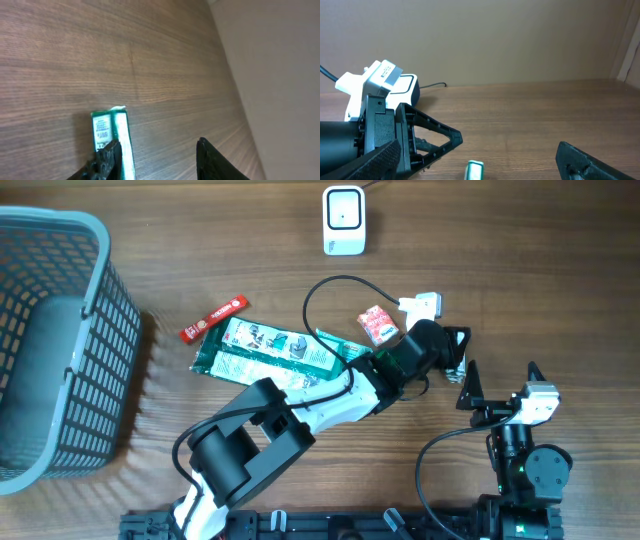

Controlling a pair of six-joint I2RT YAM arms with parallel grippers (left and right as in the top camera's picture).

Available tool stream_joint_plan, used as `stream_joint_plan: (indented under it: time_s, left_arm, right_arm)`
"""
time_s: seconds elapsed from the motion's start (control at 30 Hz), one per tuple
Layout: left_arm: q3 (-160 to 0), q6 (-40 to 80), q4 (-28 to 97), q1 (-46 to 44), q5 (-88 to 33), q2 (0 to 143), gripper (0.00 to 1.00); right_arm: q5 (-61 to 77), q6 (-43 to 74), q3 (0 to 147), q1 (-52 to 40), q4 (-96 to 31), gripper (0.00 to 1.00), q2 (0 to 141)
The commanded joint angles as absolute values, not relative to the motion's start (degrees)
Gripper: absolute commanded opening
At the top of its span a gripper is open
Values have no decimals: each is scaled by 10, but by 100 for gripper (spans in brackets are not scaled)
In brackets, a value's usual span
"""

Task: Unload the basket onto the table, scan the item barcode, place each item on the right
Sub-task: 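Carry the box out and stand it upright right of the tin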

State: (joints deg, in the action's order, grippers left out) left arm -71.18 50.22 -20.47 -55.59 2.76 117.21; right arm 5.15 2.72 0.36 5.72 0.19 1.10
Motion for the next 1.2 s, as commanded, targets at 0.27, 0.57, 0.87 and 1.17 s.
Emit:
stream_joint_plan:
  time_s: [0.27,0.57,0.87,1.17]
  left_arm:
    - [-769,340,-188,-533,44,1171,49]
    - [-814,27,43,-503,270,1077,72]
    - [-814,-338,46,-498,455,945,100]
    - [-814,-649,-140,-496,537,813,100]
  right_arm:
    - [58,30,3,56,3,100,8]
    - [58,30,3,56,3,100,8]
    - [58,30,3,56,3,100,8]
    - [58,30,3,56,3,100,8]
